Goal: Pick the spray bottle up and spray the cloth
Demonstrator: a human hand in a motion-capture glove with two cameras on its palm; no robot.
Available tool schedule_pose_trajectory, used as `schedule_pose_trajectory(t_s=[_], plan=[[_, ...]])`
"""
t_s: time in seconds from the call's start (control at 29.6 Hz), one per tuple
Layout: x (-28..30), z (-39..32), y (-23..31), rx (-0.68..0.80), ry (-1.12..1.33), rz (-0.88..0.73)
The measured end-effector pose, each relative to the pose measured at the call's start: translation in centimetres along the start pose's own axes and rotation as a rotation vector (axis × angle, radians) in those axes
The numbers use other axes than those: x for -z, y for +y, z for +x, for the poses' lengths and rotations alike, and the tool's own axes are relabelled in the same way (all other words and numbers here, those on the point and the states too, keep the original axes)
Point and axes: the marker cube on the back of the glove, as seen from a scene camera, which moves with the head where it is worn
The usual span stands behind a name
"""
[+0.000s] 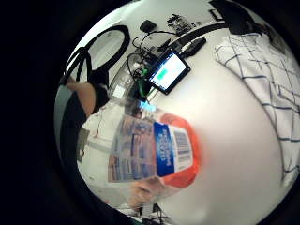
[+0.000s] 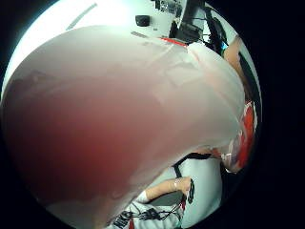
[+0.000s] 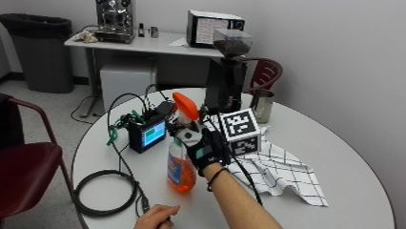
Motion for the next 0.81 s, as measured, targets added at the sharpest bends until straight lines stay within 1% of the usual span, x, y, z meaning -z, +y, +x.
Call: schedule_pose_trajectory(t_s=[0.24,0.41,0.54,0.64,0.81], plan=[[-1.5,0.0,-0.1,0.018,-0.024,0.018],[-2.1,-0.5,-0.4,-0.003,0.014,-0.047],[-2.2,0.3,0.7,-0.011,0.042,-0.121],[-1.3,0.4,2.0,0.02,0.073,-0.14],[2.2,-1.6,4.5,0.096,0.145,-0.124]])
